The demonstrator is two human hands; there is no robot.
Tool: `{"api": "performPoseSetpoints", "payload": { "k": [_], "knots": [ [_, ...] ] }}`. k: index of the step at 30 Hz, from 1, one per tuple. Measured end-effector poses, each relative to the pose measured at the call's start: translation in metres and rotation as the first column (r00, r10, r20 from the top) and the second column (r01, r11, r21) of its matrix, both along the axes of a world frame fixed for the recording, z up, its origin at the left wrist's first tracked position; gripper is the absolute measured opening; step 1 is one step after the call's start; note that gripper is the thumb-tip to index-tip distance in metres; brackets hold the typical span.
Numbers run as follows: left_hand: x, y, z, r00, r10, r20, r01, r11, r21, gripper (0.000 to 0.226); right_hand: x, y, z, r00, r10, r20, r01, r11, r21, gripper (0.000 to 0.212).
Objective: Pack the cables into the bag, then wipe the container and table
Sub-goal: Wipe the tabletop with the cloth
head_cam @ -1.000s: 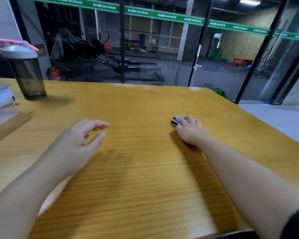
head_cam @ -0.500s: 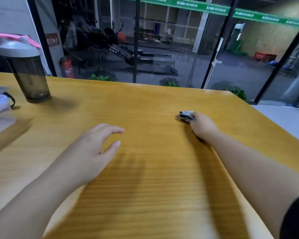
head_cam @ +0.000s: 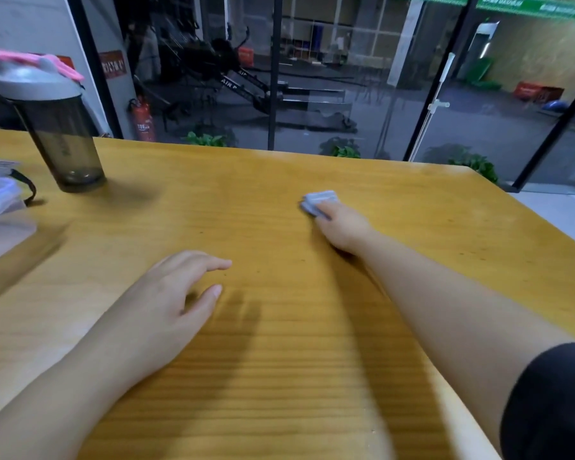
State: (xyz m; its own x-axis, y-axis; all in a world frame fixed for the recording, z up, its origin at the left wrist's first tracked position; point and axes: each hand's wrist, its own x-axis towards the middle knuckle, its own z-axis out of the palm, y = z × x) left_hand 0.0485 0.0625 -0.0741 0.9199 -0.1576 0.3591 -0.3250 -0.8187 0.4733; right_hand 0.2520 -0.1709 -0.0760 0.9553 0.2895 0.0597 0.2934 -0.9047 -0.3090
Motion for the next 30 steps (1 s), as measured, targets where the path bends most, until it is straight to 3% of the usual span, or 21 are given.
{"api": "performPoseSetpoints", "payload": {
  "k": [5,8,10,12,15,17,19,23,26,28,30],
  "knots": [
    [-0.001,0.003,-0.003,0.999,-0.019,0.031,0.020,0.999,-0.034,0.028,-0.061,0.059,0.001,0.887,0.455,-0.072,-0.451,0.890,0.067,0.049],
    [-0.001,0.004,-0.003,0.999,0.007,0.033,-0.005,0.999,-0.044,0.029,-0.075,0.044,0.000,0.798,0.599,-0.067,-0.589,0.798,0.127,0.053],
    [-0.001,0.003,-0.004,1.000,0.023,0.010,-0.022,0.998,-0.060,0.023,-0.072,0.023,0.002,0.795,0.606,-0.015,-0.599,0.789,0.139,0.051],
    [-0.001,0.002,-0.005,1.000,0.022,-0.011,-0.023,0.997,-0.077,0.023,-0.058,0.005,0.005,0.859,0.501,0.103,-0.512,0.845,0.156,0.048],
    [-0.001,0.001,-0.004,0.999,0.021,-0.050,-0.024,0.997,-0.069,0.032,-0.019,-0.021,0.005,0.960,0.108,0.258,-0.170,0.958,0.231,0.048],
    [0.000,0.002,-0.005,0.998,0.024,-0.057,-0.028,0.997,-0.065,0.032,0.006,-0.037,0.004,0.966,-0.167,0.196,0.134,0.976,0.169,0.050],
    [0.001,0.003,-0.005,0.998,0.025,-0.063,-0.029,0.997,-0.070,0.031,0.016,-0.038,0.002,0.964,-0.258,0.071,0.259,0.966,-0.010,0.050],
    [0.003,0.002,-0.005,0.999,0.023,-0.050,-0.026,0.997,-0.079,0.031,-0.005,0.012,0.003,0.999,0.029,0.024,-0.029,0.999,0.021,0.053],
    [0.003,0.003,-0.008,0.999,0.023,-0.035,-0.026,0.997,-0.075,0.021,-0.039,0.050,0.008,0.941,0.335,-0.049,-0.324,0.933,0.155,0.046],
    [0.003,0.004,-0.009,1.000,0.017,-0.026,-0.019,0.998,-0.065,0.029,-0.056,0.057,0.012,0.885,0.448,-0.126,-0.382,0.853,0.355,0.037],
    [0.002,0.005,-0.009,0.999,0.024,-0.022,-0.025,0.997,-0.071,0.033,-0.060,0.056,0.018,0.882,0.449,-0.141,-0.318,0.789,0.526,0.030]
  ]
}}
